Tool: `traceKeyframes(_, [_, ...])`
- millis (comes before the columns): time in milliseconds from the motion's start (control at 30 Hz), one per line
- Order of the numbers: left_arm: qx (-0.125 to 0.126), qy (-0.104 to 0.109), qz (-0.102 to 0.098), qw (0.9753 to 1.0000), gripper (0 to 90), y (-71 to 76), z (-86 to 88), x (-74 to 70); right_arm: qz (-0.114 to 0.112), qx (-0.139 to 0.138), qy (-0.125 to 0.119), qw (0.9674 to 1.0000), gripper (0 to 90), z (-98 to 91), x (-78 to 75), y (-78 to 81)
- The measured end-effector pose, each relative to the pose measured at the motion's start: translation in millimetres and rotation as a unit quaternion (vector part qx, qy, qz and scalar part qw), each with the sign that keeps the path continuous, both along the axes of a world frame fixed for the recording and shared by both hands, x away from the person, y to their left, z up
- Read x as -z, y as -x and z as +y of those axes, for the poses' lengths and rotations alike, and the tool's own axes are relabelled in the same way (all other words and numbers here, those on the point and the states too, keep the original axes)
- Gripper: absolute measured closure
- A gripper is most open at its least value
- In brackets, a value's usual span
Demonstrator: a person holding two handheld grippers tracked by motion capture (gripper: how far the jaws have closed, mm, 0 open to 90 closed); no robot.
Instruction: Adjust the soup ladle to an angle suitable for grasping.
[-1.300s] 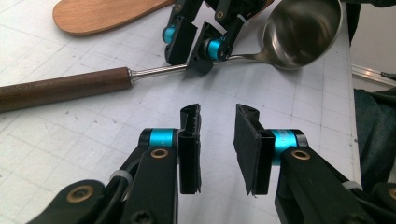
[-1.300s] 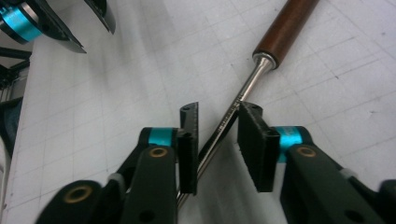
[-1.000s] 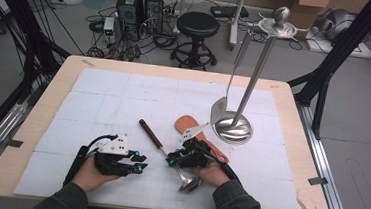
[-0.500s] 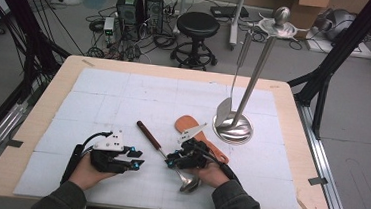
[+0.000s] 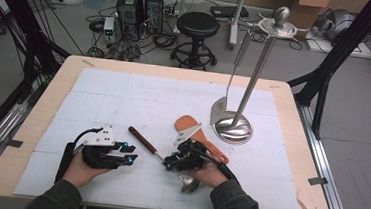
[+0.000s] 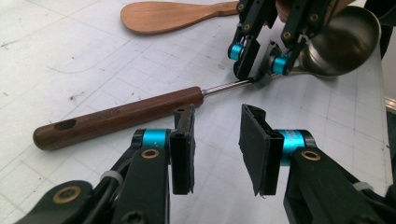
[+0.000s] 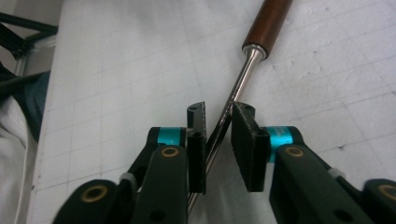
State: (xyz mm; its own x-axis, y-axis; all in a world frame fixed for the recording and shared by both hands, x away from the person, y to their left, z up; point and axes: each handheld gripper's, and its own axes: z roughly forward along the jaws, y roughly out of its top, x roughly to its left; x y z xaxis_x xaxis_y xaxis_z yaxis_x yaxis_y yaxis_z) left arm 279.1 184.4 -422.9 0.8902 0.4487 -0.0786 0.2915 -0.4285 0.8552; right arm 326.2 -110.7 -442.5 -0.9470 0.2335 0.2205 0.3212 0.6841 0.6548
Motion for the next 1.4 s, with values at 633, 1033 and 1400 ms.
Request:
traceKeyframes(633, [-0.021,0.014,-0.008,0.9996,63.3,-0.4,15.0,-3.7,-0.025,-0.027,0.057,0.9977,72.4,15.8,-8.4,5.4])
traceKeyframes(1033, [-0.052,0.020,-0.003,0.9985,55.5,-5.5,28.9,-2.3,0.006,-0.035,0.060,0.9976,79.8,16.2,-12.0,2.8])
traceKeyframes(1400, [-0.057,0.027,-0.007,0.9980,54.1,-5.1,31.6,-3.5,-0.035,-0.039,0.099,0.9937,77.7,26.7,-14.4,11.6])
